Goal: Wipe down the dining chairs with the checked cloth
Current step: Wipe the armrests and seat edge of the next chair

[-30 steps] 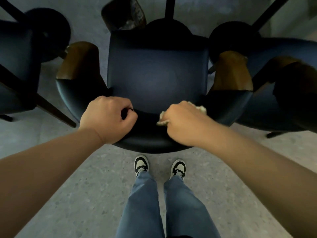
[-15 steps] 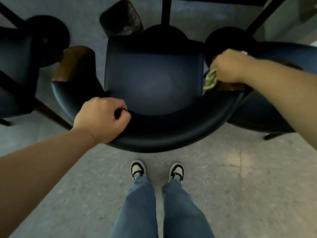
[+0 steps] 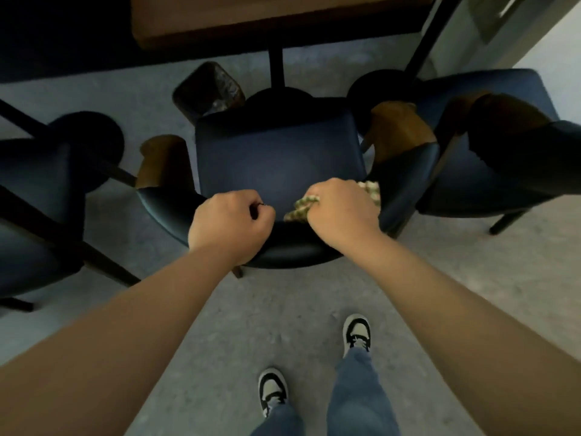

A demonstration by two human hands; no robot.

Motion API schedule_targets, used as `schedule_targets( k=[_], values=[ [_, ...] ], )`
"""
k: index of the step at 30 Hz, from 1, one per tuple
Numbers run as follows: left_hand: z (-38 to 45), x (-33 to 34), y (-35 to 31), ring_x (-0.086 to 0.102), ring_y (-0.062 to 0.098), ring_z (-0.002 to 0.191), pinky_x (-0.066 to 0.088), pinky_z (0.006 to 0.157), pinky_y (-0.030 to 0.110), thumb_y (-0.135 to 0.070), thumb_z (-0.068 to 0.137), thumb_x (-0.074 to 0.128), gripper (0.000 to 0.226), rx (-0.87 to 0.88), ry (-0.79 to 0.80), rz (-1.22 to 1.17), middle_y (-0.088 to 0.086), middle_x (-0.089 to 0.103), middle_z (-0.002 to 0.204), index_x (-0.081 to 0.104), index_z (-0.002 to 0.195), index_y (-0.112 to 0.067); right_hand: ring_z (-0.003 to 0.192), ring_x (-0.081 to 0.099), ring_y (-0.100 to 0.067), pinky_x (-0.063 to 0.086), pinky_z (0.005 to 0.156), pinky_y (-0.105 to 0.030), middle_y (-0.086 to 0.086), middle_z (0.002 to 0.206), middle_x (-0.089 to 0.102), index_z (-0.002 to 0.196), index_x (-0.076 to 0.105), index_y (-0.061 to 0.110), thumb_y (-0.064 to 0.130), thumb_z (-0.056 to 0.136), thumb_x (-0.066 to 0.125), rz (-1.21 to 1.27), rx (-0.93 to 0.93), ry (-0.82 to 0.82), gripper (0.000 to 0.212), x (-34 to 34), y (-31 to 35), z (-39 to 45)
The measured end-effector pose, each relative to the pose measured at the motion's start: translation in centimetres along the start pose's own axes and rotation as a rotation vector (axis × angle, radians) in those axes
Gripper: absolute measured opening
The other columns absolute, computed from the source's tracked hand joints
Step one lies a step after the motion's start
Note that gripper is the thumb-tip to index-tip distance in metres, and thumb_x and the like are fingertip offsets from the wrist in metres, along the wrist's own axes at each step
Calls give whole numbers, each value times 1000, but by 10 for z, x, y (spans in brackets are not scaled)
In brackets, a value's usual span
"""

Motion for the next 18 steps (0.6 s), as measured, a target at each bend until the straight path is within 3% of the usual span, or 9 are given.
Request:
schedule_targets(
  k=[4,12,18],
  values=[
    [1,-1,0,56,16,56,51,55,36,-34,87,49,26,20,-8,-4,-2,59,59,62,72,-19,72,54,-24,33,57,-29,-3,84,66,86,69,22,20,85,50,-83,58,-148,20,4,-1,1],
    [-1,0,3,57,15,58,54,57,38,-37,87,47,26,37,-54,-15,-2,60,62,63,72,-22,70,53,-27,34,57,-30,-5,80,64,82,67,20,20,84,52,-151,26,-168,15,6,2,1],
    [1,10,2,61,13,70,56,68,40,-45,90,42,29,113,22,126,-7,65,74,65,80,-32,62,44,-17,20,50,-28,0,76,59,89,68,24,32,92,52,-239,-76,-257,17,3,7,-8]
  ],
)
Point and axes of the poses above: each hand's wrist, its own z-axis towards the middle knuckle, its own x-axis out of the palm, y = z × x, the point moved 7 cm from there along z, towards the middle knuckle
